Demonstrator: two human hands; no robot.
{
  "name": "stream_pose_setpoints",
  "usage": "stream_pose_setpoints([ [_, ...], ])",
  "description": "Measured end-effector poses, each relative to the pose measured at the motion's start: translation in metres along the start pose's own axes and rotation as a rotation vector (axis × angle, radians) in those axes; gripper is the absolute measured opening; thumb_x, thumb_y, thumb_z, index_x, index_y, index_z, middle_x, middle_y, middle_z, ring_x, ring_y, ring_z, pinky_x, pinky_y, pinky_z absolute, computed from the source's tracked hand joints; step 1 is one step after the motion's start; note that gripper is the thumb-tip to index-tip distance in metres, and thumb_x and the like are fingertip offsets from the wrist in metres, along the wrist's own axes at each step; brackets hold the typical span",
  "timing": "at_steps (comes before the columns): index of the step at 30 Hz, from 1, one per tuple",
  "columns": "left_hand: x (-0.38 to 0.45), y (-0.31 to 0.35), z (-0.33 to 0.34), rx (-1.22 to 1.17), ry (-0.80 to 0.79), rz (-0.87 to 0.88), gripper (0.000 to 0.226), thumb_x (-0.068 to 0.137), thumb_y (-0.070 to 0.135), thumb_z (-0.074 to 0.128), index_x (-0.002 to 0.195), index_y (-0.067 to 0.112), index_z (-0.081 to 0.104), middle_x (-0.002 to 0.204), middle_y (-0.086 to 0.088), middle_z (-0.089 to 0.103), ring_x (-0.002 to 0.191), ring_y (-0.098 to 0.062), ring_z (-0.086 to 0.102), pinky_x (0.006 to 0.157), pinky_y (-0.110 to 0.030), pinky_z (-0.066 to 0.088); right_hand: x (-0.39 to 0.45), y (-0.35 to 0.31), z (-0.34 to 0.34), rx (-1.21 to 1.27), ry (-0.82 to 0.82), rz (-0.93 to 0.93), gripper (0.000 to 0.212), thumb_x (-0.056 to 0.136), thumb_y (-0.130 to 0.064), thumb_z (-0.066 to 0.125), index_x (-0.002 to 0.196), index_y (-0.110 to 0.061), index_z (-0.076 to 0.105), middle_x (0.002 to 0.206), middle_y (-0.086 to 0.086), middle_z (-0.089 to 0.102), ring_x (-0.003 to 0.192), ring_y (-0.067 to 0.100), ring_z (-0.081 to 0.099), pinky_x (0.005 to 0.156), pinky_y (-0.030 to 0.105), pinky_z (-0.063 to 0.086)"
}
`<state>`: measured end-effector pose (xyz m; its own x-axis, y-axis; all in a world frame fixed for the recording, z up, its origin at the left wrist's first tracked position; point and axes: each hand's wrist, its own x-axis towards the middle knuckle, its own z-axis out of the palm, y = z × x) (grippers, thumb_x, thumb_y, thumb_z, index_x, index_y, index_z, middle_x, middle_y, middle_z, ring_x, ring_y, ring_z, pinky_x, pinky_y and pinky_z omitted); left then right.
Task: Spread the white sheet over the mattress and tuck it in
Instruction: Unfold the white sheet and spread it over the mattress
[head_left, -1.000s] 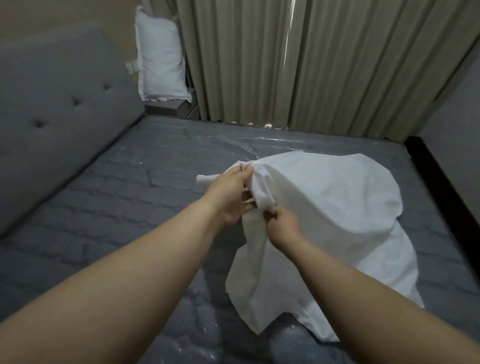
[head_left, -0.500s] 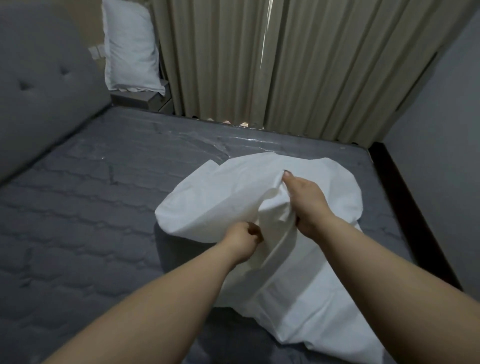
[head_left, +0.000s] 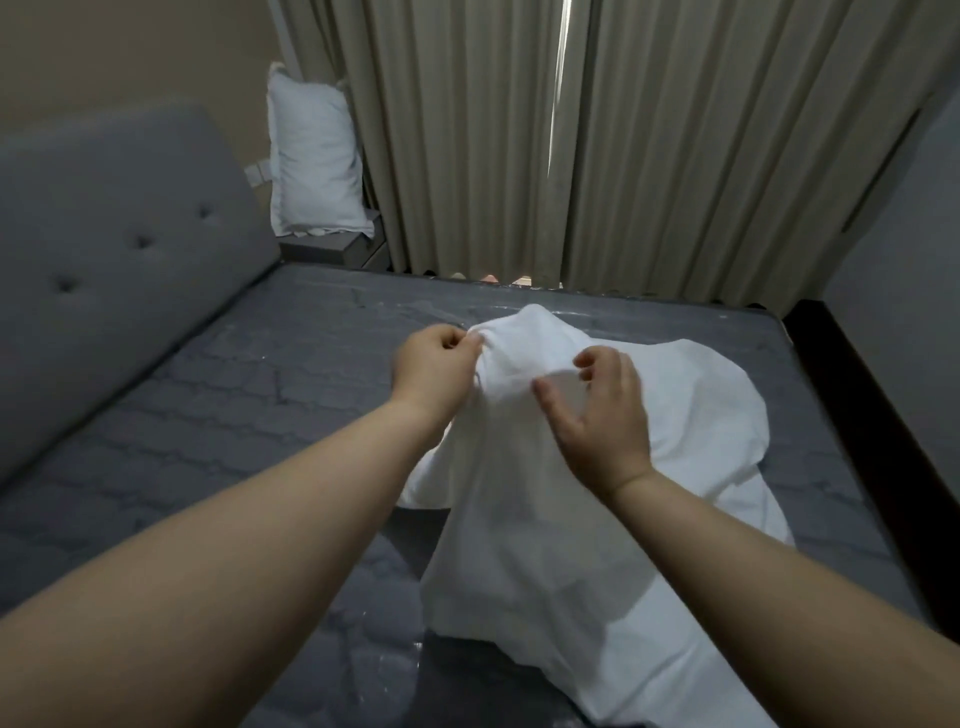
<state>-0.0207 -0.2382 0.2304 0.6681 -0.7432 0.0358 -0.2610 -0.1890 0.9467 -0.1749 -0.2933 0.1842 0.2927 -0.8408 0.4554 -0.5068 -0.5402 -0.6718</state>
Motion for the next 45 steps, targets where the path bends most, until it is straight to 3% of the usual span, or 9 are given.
stream_pose_setpoints([
  [3,-0.004,0.028,0.003,-0.126,-0.064,0.034,0.022,0.080,0.032,0.060,0.065,0.016,0.063,0.063,-0.004,0.058,0.067,-0.022,0.053,0.065,-0.037,0.046,-0.021,-0.025,0.014,0.118,-0.479,0.144,0.052,0.082,-0.043,0.068,0.121,-0.017,0.047,0.104,-0.005,0.054,0.093,0.014,0.054,0.077,0.029,0.044],
  [8,-0.020,0.020,-0.005,-0.283,-0.214,-0.023,0.013,0.093,0.007,0.055,0.095,0.015,0.065,0.088,-0.005,0.067,0.080,-0.017,0.062,0.070,-0.027,0.054,-0.001,-0.013,0.006,0.227,-0.237,0.362,0.022,0.097,-0.027,0.049,0.096,-0.013,0.066,0.099,0.011,0.068,0.097,0.031,0.061,0.076,0.036,0.047],
  [12,-0.032,-0.028,-0.006,0.220,-0.433,-0.174,0.062,0.081,0.013,0.068,0.137,0.024,0.045,0.126,0.002,0.053,0.114,-0.021,0.053,0.088,-0.029,0.046,0.010,-0.011,-0.012,0.448,-0.243,0.487,0.026,0.098,-0.031,0.047,0.093,-0.013,0.064,0.098,0.009,0.068,0.098,0.029,0.062,0.086,0.042,0.050],
  [18,-0.037,-0.043,0.003,0.409,-0.257,-0.011,0.025,0.091,0.013,0.045,0.074,0.023,0.060,0.080,-0.003,0.061,0.080,-0.028,0.057,0.063,-0.028,0.038,0.011,-0.013,-0.024,0.449,-0.288,0.397,0.038,0.095,-0.040,0.052,0.092,-0.004,0.065,0.090,0.011,0.070,0.081,0.023,0.063,0.076,0.037,0.052],
  [25,-0.003,-0.036,-0.059,-0.109,0.153,-0.213,0.026,0.087,0.029,0.041,0.096,0.022,0.063,0.111,-0.015,0.064,0.095,-0.031,0.058,0.088,-0.046,0.052,0.021,0.074,-0.073,-0.316,-0.193,0.446,0.044,0.092,-0.044,0.051,0.072,-0.005,0.057,0.088,0.020,0.065,0.086,0.037,0.058,0.069,0.035,0.038],
  [30,0.000,-0.020,-0.092,0.251,0.179,-0.037,0.030,0.094,0.028,0.047,0.072,0.008,0.053,0.074,-0.011,0.050,0.071,-0.022,0.043,0.058,-0.031,0.032,0.027,0.057,-0.067,-0.347,-0.044,0.467,0.038,0.090,-0.031,0.058,0.120,-0.009,0.050,0.126,0.021,0.050,0.117,0.039,0.048,0.094,0.043,0.041],
  [34,-0.015,0.011,-0.076,0.618,-0.020,0.027,0.053,0.090,0.044,0.053,0.049,0.014,0.041,0.053,-0.003,0.042,0.058,-0.023,0.041,0.049,-0.029,0.026,-0.007,-0.038,-0.012,0.027,-0.411,0.130,0.045,0.078,-0.044,0.071,0.107,-0.019,0.046,0.096,0.000,0.056,0.092,0.022,0.057,0.077,0.030,0.042],
  [40,-0.028,0.024,-0.079,0.918,-0.103,0.135,0.059,0.081,0.062,0.057,0.062,0.006,0.058,0.064,-0.007,0.054,0.065,-0.025,0.050,0.056,-0.030,0.033,-0.014,-0.051,0.028,0.155,-0.287,0.260,0.023,0.090,-0.017,0.053,0.112,-0.015,0.060,0.115,0.008,0.064,0.107,0.029,0.057,0.074,0.025,0.035],
  [45,-0.024,-0.003,-0.147,1.208,0.008,0.068,0.043,0.092,0.050,0.049,0.072,0.013,0.056,0.096,-0.013,0.065,0.093,-0.034,0.059,0.065,-0.029,0.037,0.025,0.009,-0.011,-0.289,-0.155,0.362,0.032,0.081,-0.001,0.045,0.104,-0.014,0.063,0.112,0.015,0.063,0.103,0.037,0.056,0.076,0.033,0.039],
])
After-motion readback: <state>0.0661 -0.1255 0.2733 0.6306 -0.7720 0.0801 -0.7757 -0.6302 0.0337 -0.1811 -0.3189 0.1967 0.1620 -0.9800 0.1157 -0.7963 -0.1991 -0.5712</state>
